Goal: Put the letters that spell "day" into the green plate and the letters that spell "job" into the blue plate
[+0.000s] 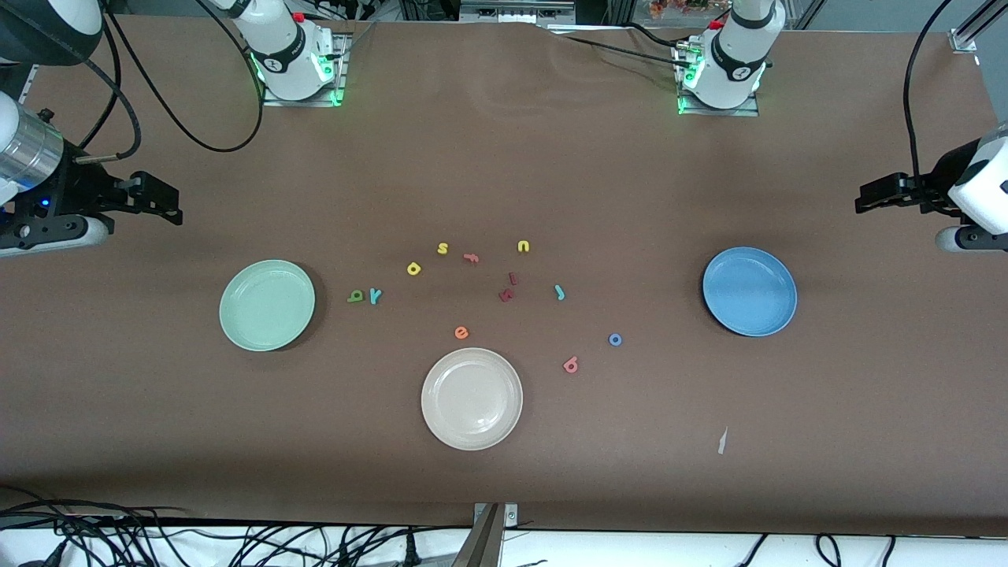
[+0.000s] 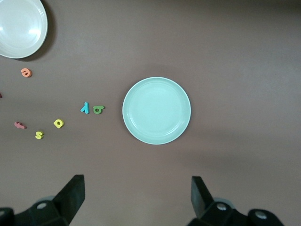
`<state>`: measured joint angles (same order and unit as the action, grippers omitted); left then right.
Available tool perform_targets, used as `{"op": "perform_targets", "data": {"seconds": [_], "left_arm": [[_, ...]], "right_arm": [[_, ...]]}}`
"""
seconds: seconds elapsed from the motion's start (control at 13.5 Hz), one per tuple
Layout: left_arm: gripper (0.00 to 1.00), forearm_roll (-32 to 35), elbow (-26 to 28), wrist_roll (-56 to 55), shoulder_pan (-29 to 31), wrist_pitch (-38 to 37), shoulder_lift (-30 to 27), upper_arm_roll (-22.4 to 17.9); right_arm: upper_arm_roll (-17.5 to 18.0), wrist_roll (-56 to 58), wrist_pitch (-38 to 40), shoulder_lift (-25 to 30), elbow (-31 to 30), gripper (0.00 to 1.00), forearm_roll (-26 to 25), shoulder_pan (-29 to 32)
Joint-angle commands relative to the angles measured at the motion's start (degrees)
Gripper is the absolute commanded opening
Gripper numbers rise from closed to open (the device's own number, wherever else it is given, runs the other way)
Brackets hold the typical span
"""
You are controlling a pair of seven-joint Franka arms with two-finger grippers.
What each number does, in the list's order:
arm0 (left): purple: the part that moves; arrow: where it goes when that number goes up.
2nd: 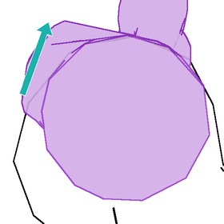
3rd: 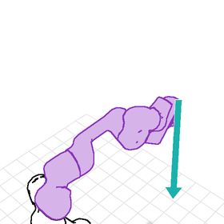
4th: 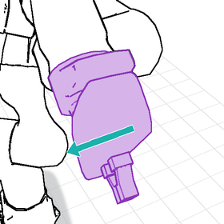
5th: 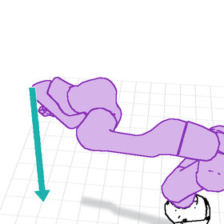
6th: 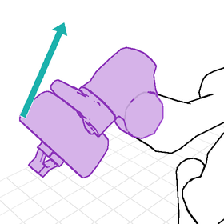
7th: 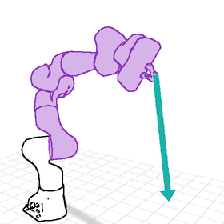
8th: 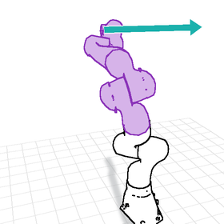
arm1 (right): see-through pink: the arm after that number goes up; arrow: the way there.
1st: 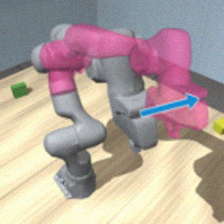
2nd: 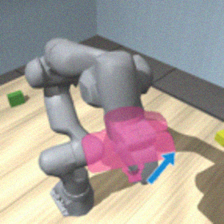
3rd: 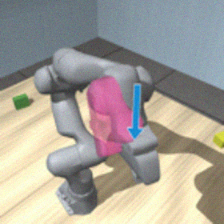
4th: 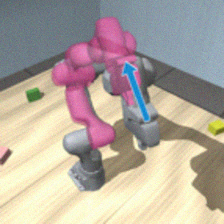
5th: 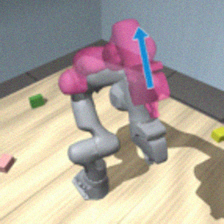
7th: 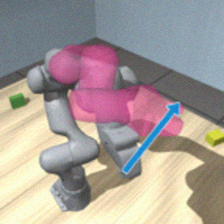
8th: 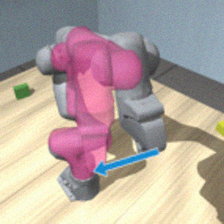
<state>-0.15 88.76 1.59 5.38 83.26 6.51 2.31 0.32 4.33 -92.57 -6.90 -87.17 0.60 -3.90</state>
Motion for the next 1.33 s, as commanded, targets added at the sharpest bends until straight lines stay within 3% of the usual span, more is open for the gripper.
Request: {"op": "perform_targets", "data": {"seconds": [0.0,1.26], "left_arm": [[1.00,1.12,-0.08,0.96,0.07,0.15,-0.01,0.24],[1.00,1.11,-0.08,0.96,0.07,0.15,0.34,0.24]], "right_arm": [[0.30,-0.28,1.08,0.66,0.07,1.00,0.02,0.30],[0.38,-0.37,1.34,0.48,-0.11,1.00,-0.60,0.12]]}}
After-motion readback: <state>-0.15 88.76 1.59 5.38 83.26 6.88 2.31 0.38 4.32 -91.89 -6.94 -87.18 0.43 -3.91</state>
